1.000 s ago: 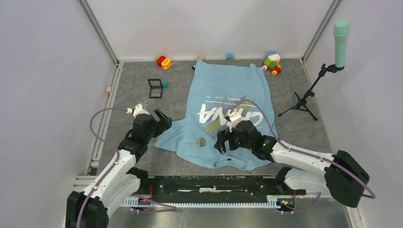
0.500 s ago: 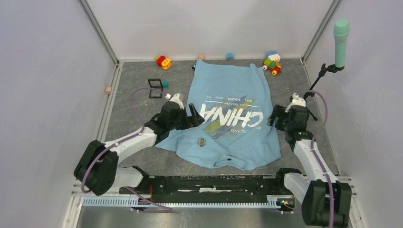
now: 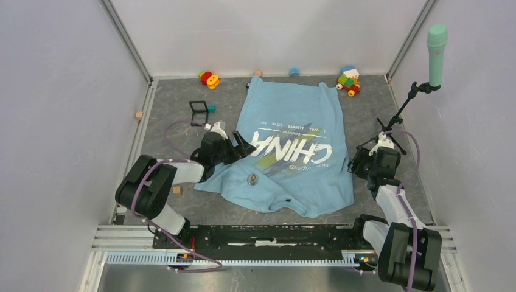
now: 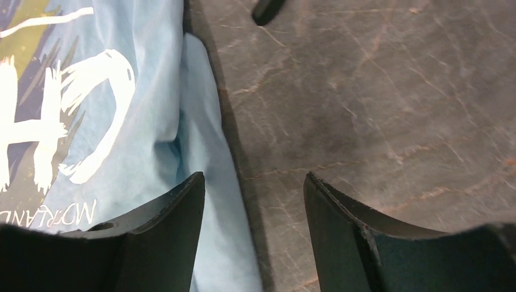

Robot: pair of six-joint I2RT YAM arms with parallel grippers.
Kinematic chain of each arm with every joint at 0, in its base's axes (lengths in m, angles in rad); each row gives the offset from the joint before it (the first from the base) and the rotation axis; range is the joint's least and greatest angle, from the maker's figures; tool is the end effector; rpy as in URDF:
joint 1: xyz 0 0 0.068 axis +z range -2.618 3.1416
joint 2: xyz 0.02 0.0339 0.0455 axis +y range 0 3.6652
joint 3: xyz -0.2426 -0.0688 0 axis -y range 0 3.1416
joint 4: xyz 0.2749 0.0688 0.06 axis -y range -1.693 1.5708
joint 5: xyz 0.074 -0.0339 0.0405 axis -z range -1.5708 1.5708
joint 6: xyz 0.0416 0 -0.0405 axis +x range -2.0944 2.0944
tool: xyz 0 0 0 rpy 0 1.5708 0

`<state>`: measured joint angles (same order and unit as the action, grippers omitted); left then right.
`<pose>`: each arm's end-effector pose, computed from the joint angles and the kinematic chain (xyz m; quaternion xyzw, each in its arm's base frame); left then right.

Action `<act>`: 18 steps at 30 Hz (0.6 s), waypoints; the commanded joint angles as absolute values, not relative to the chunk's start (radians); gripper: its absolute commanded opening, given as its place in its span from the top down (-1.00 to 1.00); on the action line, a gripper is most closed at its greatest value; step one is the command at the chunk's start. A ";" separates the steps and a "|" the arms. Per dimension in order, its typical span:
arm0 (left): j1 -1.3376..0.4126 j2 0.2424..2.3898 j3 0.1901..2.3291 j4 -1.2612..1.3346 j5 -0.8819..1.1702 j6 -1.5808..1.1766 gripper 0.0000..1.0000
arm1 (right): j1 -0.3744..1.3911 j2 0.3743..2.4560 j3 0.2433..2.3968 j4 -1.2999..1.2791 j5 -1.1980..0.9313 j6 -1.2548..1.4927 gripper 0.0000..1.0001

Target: Pin the brooch onto the clothing

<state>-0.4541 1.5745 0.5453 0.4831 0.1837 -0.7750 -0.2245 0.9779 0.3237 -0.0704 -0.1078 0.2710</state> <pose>0.2772 -0.1438 0.0918 -0.0943 0.8640 -0.3468 0.3527 0.2208 -0.0458 0.1186 0.2018 0.8881 0.0586 0.4087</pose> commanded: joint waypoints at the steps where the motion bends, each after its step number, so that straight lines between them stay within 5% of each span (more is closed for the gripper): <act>1: -0.388 1.568 0.470 0.548 0.216 -0.803 -1.00 | -0.227 1.017 0.329 0.048 -0.228 0.217 -0.32; 15: -0.385 1.492 0.511 0.440 0.251 -0.732 -1.00 | -0.202 1.234 0.345 0.207 -0.427 0.218 -0.09; 18: -0.386 1.490 0.515 0.426 0.242 -0.721 -1.00 | -0.178 1.284 0.351 0.234 -0.438 0.228 0.11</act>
<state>-0.3885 1.5135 0.4889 0.4778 0.2394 -0.7803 -0.2054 1.2274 0.3275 0.1894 -0.3744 0.2218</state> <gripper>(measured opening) 0.994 0.511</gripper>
